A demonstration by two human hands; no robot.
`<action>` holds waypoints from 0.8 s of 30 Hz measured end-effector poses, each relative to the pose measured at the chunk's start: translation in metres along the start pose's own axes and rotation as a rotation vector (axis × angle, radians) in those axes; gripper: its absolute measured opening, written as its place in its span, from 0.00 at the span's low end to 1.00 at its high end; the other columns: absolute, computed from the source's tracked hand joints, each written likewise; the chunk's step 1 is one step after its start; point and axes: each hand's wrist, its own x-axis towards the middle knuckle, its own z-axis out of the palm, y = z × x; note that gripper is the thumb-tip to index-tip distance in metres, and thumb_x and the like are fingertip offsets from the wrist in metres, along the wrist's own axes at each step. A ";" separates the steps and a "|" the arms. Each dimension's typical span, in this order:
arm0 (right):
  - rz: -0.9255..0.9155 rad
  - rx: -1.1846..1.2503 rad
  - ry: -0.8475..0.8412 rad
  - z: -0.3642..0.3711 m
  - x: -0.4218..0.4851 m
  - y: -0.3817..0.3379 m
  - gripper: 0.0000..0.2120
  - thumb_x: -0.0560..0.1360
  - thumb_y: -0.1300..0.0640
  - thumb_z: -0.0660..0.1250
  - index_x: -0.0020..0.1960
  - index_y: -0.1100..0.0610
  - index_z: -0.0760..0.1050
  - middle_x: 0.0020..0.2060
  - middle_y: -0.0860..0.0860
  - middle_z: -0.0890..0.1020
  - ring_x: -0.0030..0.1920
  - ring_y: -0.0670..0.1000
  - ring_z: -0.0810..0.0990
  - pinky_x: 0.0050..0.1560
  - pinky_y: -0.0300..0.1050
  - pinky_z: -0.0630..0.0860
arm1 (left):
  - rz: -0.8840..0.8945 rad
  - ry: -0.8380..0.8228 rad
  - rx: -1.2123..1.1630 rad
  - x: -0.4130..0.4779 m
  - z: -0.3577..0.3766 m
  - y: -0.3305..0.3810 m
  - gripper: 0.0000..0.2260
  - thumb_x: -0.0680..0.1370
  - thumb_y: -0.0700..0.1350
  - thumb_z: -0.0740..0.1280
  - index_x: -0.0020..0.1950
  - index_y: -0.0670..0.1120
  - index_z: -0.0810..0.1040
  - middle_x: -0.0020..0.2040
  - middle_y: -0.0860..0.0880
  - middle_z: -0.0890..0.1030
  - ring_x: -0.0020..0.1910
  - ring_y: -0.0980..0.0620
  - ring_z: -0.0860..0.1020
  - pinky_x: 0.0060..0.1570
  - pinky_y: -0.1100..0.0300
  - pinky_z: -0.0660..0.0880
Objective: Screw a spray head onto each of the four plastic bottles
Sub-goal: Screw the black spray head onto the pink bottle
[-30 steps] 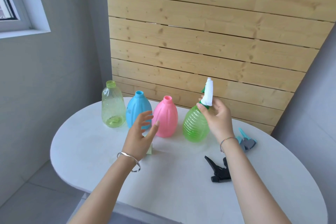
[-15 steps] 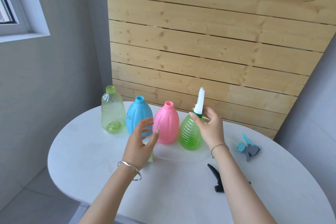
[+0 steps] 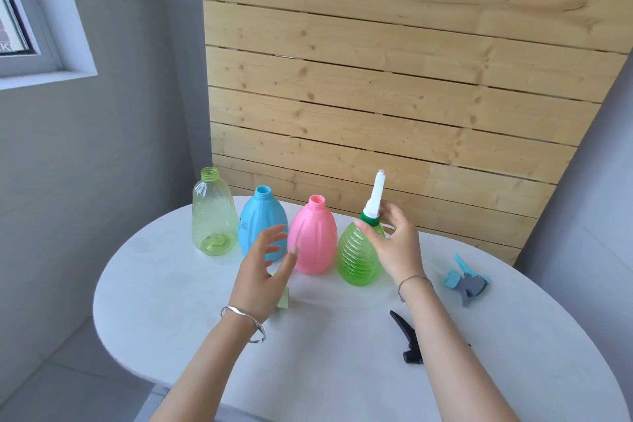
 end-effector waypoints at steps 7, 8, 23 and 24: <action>0.011 -0.158 -0.128 -0.021 -0.007 -0.015 0.34 0.68 0.61 0.74 0.69 0.51 0.63 0.68 0.47 0.70 0.69 0.49 0.68 0.68 0.45 0.64 | 0.001 0.006 -0.004 0.000 -0.003 0.002 0.15 0.76 0.46 0.67 0.62 0.53 0.71 0.55 0.57 0.76 0.54 0.54 0.76 0.51 0.64 0.70; -0.008 -0.211 -0.141 -0.024 -0.009 -0.022 0.37 0.68 0.63 0.73 0.71 0.50 0.59 0.70 0.46 0.65 0.71 0.49 0.64 0.68 0.43 0.63 | -0.003 0.006 -0.010 0.000 -0.003 0.002 0.15 0.76 0.46 0.67 0.62 0.53 0.71 0.55 0.56 0.76 0.54 0.54 0.76 0.51 0.63 0.70; -0.125 -0.521 -0.424 0.074 0.012 -0.060 0.23 0.76 0.58 0.64 0.70 0.56 0.65 0.70 0.53 0.69 0.68 0.53 0.68 0.66 0.42 0.61 | 0.004 0.014 -0.070 0.003 -0.008 0.010 0.14 0.76 0.47 0.67 0.60 0.55 0.71 0.54 0.61 0.75 0.55 0.55 0.76 0.51 0.65 0.72; -0.139 -0.533 -0.384 0.075 0.012 -0.058 0.21 0.76 0.58 0.65 0.68 0.56 0.68 0.67 0.53 0.72 0.67 0.53 0.70 0.64 0.41 0.63 | -0.001 0.017 -0.077 0.003 -0.008 0.011 0.13 0.76 0.48 0.66 0.60 0.56 0.71 0.54 0.61 0.75 0.55 0.55 0.76 0.53 0.62 0.73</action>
